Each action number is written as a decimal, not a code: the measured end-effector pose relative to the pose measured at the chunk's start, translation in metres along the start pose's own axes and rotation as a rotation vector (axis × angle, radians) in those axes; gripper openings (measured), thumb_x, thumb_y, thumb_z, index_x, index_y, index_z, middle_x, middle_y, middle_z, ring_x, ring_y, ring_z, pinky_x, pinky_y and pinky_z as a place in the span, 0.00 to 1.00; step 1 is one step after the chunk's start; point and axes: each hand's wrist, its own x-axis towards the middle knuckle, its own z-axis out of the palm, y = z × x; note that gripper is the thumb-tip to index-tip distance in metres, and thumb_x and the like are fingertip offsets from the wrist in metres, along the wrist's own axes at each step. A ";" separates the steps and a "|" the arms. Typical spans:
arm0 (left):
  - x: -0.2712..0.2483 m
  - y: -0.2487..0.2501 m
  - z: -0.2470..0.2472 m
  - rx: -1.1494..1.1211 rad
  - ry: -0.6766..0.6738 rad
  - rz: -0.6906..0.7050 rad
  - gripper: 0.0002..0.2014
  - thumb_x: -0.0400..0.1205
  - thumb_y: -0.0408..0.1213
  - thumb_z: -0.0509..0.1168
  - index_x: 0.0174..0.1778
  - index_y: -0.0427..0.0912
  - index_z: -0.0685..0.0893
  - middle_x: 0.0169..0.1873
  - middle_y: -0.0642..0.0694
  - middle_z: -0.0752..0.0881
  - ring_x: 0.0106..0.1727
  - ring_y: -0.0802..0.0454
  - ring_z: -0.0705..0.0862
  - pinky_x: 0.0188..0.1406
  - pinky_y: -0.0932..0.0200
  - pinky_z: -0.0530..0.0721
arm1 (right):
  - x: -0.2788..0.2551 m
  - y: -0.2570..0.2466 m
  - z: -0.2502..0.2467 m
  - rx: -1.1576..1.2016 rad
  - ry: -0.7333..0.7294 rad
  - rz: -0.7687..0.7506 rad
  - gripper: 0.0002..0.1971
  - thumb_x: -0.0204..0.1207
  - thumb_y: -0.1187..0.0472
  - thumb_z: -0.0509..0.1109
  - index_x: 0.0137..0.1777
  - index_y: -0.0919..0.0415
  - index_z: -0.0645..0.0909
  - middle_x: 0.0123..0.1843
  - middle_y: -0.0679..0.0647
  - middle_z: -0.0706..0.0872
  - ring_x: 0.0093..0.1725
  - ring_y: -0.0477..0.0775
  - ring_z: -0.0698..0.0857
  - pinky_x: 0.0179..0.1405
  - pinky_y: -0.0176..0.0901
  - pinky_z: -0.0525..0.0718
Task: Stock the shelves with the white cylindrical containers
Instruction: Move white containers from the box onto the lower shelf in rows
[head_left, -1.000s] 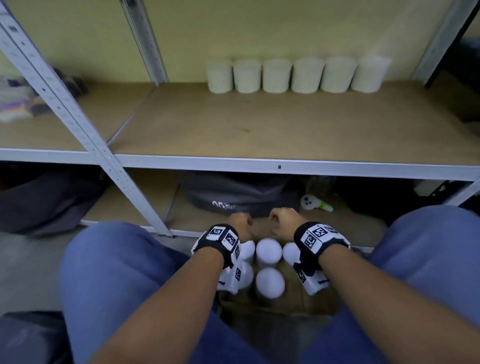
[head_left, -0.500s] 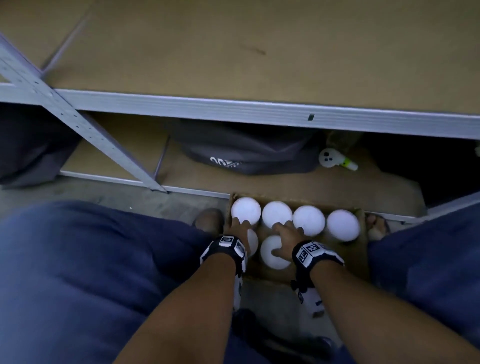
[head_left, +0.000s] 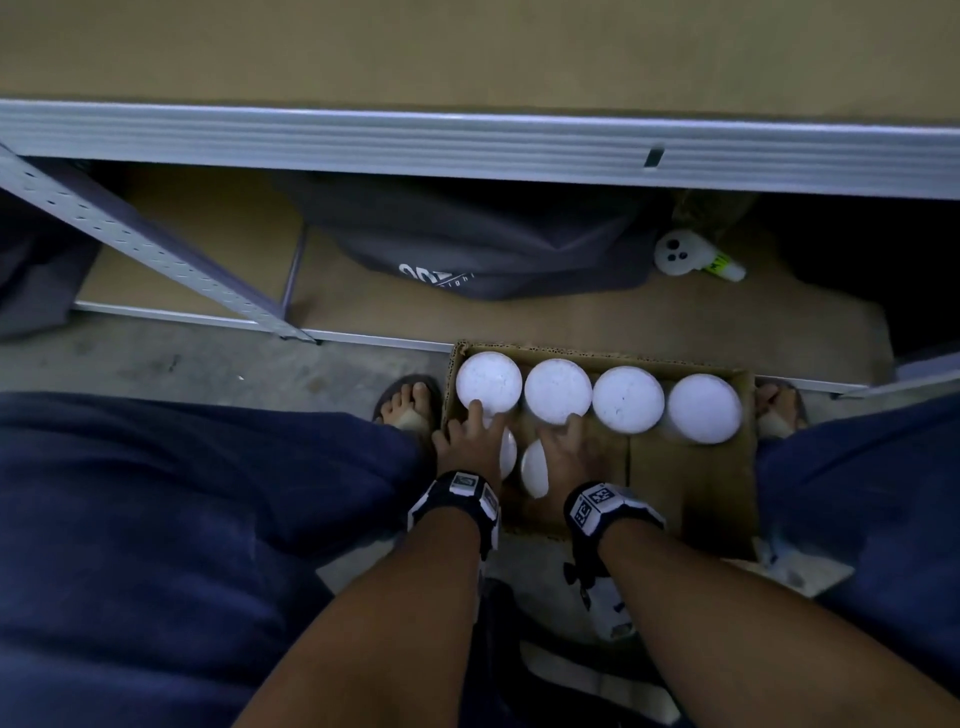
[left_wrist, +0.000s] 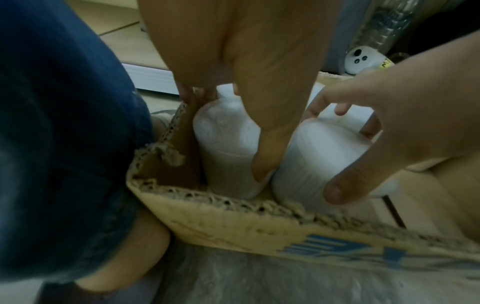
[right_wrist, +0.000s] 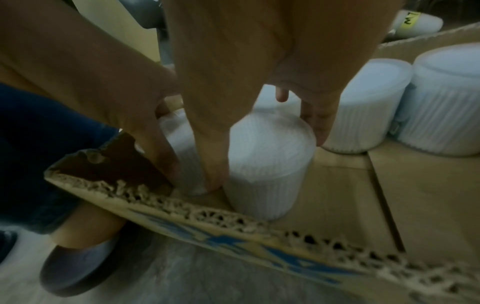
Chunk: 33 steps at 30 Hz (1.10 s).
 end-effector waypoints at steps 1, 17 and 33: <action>0.000 0.000 -0.002 -0.013 -0.010 0.002 0.30 0.67 0.42 0.73 0.66 0.55 0.75 0.68 0.41 0.73 0.53 0.38 0.82 0.50 0.45 0.77 | -0.002 -0.002 -0.002 -0.045 0.023 0.006 0.40 0.46 0.40 0.84 0.60 0.56 0.81 0.61 0.60 0.67 0.58 0.61 0.82 0.58 0.48 0.82; -0.033 -0.002 -0.090 -0.148 -0.163 0.068 0.44 0.70 0.51 0.74 0.79 0.56 0.57 0.81 0.41 0.50 0.81 0.31 0.57 0.77 0.38 0.62 | -0.044 0.009 -0.102 -0.047 -0.157 -0.078 0.44 0.57 0.49 0.81 0.73 0.44 0.61 0.77 0.56 0.52 0.73 0.68 0.64 0.68 0.64 0.75; -0.104 0.009 -0.294 -0.164 0.104 0.331 0.42 0.60 0.50 0.79 0.70 0.59 0.68 0.60 0.49 0.65 0.64 0.41 0.74 0.56 0.41 0.84 | -0.148 -0.007 -0.303 -0.082 0.144 -0.239 0.45 0.56 0.46 0.81 0.74 0.41 0.65 0.62 0.51 0.61 0.65 0.62 0.67 0.59 0.58 0.82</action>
